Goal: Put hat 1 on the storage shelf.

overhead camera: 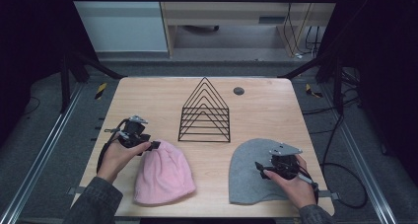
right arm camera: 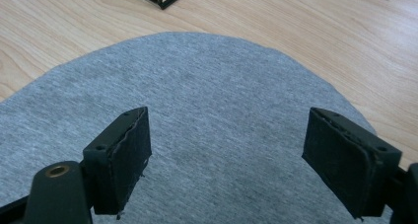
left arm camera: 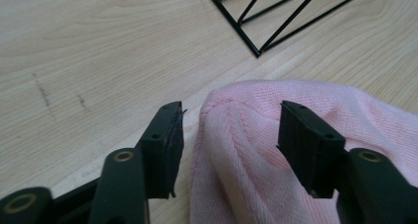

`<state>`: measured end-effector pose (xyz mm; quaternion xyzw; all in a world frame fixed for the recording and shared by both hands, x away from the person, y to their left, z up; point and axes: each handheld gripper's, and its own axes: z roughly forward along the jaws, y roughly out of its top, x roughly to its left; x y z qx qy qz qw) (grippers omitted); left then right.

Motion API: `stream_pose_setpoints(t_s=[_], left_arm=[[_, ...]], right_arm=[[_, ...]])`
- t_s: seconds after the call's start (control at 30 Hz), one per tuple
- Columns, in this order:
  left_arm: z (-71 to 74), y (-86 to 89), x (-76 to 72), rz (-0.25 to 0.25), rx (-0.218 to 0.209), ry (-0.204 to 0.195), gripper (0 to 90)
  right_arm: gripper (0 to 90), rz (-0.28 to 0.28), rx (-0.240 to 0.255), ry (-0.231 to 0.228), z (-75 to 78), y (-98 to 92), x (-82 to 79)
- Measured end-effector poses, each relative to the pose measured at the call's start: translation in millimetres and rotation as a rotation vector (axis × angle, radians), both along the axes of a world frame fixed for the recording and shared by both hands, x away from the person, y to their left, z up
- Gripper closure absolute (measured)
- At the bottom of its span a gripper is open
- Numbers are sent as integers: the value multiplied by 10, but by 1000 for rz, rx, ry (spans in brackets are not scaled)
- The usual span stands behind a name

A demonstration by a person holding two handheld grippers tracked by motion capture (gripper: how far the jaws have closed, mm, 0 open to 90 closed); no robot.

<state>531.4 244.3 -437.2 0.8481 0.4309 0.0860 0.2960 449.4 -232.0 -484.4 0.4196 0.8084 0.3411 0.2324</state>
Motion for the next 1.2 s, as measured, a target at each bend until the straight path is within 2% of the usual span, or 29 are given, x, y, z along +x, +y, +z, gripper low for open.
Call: stream_pose_setpoints(t_s=[0.03,0.07,0.2,0.23,0.27,0.3,0.33,0.37,0.4,0.43,0.47,0.5,0.53,0.57,0.6,0.63,0.67,0.73,0.8,0.83,0.87,1.07,1.2], left_arm=[[-26,-20,9,-5,14,11,448],[-69,-44,23,-18,23,40,472],[-96,-80,20,-13,30,55,577],[-94,-98,11,-10,36,61,577],[-89,-105,-10,-13,36,58,683],[-89,-105,-10,-13,36,58,733],[-79,-104,-37,-14,33,54,733],[-66,-103,-63,-20,33,44,779],[-21,-97,-115,-16,27,16,824],[-21,-97,-115,-16,27,16,828],[27,-93,-159,-14,17,-9,830],[105,-85,-238,-13,-14,-43,831],[152,-75,-285,-18,-36,-61,831],[152,-75,-285,-18,-36,-61,831],[251,-67,-385,-17,-70,-98,831],[305,-67,-434,-22,-84,-116,832],[305,-67,-434,-22,-84,-116,832],[482,-78,-584,-54,-114,-171,835],[521,-78,-615,-66,-116,-178,837],[618,-84,-691,-81,-146,-192,838],[669,-88,-724,-90,-152,-203,838],[951,-113,-805,-103,-168,-271,839],[1146,-132,-767,-92,-171,-317,840]], right_arm=[[183,0,-2,0,-7,-4,4],[183,1,-1,11,-19,-6,6],[182,1,-5,13,-25,-2,6],[182,-1,-5,13,-18,0,1],[182,1,-4,4,-10,5,0],[182,1,-4,4,-10,5,0],[182,3,-3,4,-7,7,0],[182,4,-6,3,-4,12,2],[182,8,-9,-1,1,20,-1],[182,10,-10,-3,9,22,-5],[182,14,-12,-12,18,26,-6],[179,15,-9,-13,20,33,-7],[165,13,-12,-16,21,35,-6],[165,13,-12,-16,21,35,-6],[151,-1,-22,-27,26,37,-11],[152,0,-25,-30,34,33,-14],[152,0,-25,-30,34,33,-14],[181,14,-26,-37,53,45,-27],[197,19,-28,-44,66,57,-34],[231,38,-32,-54,100,99,-51],[246,46,-39,-66,117,115,-57],[289,103,-17,-111,274,321,-98],[318,173,32,-125,424,569,-164]])
